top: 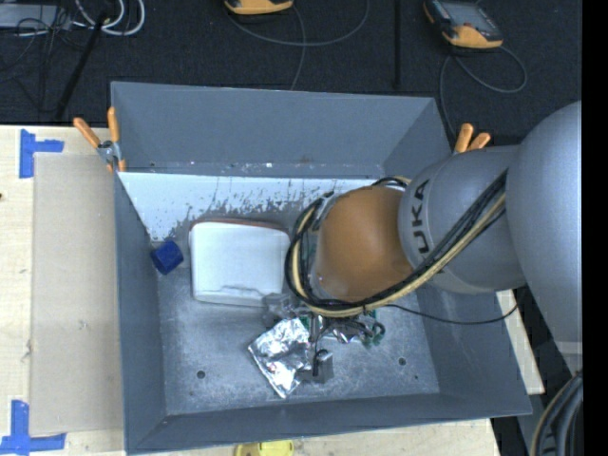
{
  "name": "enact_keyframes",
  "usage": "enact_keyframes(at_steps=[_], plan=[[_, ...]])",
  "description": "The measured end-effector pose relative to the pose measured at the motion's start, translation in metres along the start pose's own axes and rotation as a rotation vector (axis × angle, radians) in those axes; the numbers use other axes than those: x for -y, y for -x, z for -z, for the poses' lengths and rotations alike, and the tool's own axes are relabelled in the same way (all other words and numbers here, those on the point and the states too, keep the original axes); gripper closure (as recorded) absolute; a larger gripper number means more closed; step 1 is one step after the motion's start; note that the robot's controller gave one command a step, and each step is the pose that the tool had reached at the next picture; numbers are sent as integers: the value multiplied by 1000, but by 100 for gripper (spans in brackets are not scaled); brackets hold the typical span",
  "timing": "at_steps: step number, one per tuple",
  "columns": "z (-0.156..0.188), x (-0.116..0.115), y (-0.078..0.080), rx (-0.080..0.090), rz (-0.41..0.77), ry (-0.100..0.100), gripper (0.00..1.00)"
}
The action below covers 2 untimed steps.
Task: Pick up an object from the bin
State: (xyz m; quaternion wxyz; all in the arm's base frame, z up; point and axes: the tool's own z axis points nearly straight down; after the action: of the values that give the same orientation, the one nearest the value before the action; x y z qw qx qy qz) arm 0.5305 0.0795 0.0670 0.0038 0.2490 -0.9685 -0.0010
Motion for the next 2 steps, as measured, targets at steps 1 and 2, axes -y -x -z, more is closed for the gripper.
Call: enact_keyframes(at_steps=[1,2], plan=[[2,1,0,0,-1,-1,100],[54,0,2,11,-3,-5,100]])
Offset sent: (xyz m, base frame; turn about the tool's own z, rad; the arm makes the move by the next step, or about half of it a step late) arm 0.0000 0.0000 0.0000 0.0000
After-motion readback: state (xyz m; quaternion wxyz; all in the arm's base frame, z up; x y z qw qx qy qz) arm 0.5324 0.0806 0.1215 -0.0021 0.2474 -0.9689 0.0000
